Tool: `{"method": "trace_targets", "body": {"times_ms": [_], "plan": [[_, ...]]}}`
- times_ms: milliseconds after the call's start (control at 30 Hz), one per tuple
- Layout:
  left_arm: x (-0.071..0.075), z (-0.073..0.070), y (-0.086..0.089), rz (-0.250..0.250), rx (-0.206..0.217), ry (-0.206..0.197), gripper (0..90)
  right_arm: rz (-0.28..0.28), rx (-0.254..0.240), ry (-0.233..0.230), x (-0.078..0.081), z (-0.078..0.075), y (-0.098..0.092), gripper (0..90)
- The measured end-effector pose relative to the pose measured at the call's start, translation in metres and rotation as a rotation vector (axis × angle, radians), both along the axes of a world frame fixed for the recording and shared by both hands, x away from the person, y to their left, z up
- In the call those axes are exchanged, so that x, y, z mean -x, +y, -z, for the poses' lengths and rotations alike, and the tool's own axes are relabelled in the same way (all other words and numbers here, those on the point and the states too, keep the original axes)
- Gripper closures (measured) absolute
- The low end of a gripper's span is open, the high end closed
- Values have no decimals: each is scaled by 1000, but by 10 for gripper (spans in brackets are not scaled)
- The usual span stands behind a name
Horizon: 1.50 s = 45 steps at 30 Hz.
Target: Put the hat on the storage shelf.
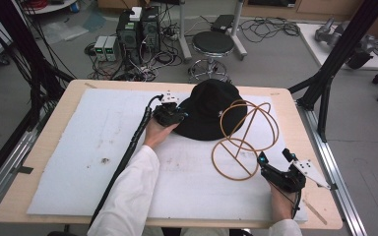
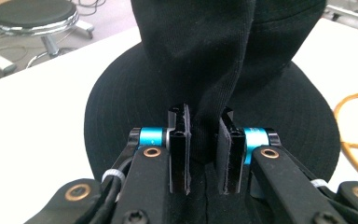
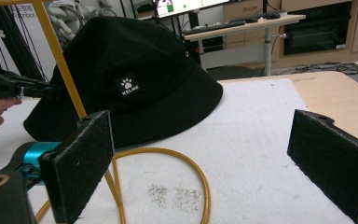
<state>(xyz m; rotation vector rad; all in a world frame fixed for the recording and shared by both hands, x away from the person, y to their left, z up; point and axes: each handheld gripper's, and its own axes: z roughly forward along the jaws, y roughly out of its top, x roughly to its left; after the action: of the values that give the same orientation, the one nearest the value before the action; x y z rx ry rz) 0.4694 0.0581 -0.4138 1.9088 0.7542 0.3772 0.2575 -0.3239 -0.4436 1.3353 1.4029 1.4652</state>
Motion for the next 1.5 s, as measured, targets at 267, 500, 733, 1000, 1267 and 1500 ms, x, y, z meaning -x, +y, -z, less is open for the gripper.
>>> {"method": "trace_targets", "body": {"times_ms": [267, 500, 733, 1000, 1267, 1500], "plan": [[6, -11, 6, -6, 73, -32, 783, 1, -2, -1, 0, 0, -1, 63], [10, -25, 10, -17, 176, -76, 785, 0, -7, -1, 0, 0, -1, 63], [16, -38, 14, -30, 226, -127, 786, 2, -8, 2, 0, 0, -1, 63], [25, -55, 19, -33, 302, -203, 790, -2, -9, 1, 1, 0, -2, 63], [36, -74, 28, -26, 383, -271, 791, -4, -13, -1, 0, 0, -2, 63], [47, -93, 39, -67, 460, -356, 791, -3, -10, -1, 0, 0, -2, 63]]}}
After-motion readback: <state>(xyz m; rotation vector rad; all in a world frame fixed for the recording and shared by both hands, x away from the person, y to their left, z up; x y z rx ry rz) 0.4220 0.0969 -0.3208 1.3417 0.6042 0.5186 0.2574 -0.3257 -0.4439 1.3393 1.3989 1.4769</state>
